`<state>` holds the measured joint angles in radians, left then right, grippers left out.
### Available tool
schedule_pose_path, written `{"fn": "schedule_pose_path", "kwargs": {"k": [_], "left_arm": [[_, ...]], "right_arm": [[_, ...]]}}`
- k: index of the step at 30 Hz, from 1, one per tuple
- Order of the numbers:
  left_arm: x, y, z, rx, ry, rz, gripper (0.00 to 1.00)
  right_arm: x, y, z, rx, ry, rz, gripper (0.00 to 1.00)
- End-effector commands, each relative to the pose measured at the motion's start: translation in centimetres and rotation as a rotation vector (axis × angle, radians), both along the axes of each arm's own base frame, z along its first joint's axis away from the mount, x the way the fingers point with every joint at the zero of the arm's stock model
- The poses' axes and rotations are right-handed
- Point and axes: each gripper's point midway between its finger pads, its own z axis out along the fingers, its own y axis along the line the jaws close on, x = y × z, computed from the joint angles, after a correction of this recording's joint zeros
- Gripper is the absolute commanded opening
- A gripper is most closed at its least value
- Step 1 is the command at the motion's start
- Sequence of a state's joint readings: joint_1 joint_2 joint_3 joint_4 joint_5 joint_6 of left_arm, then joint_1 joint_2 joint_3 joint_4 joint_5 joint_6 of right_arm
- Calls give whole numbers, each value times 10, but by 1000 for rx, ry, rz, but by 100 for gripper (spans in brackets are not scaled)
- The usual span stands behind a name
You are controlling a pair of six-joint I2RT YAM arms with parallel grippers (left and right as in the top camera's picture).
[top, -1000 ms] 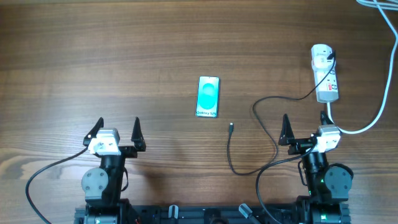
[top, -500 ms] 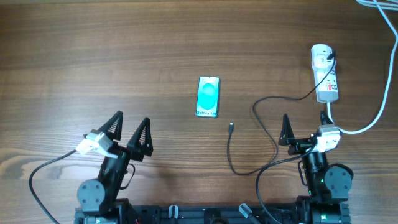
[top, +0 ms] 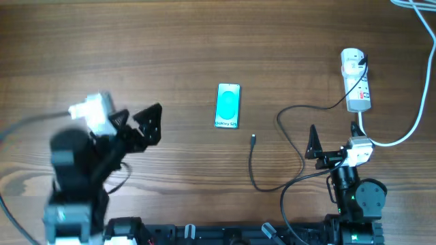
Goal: Plug charger to phone and switch on socket
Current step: 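Move the left gripper over the phone and close on it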
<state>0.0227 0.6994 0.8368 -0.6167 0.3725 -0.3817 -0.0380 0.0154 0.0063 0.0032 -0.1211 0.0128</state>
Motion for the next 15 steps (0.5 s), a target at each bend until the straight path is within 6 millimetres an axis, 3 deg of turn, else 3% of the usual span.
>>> {"fn": "schedule_pose_path", "kwargs": {"k": [1,3,5,9,15], "left_arm": [[20,-20,16,-28,139,-138,100],[30,-50,21,-155,167,-315,100],[35,-60,7,-176,232,-338,99],[42,-74,-44,6,421,-198,99],[59,-102,-50,317,687,-164,100]], "right_arm": [[0,-2,1,-13,-6,-14,100],[0,-2,1,-12,-6,-14,100],[0,-2,1,-13,-6,-14,100],[0,-2,1,-13,-6,-14,100],[0,-2,1,-12,-6,-14,100]]}}
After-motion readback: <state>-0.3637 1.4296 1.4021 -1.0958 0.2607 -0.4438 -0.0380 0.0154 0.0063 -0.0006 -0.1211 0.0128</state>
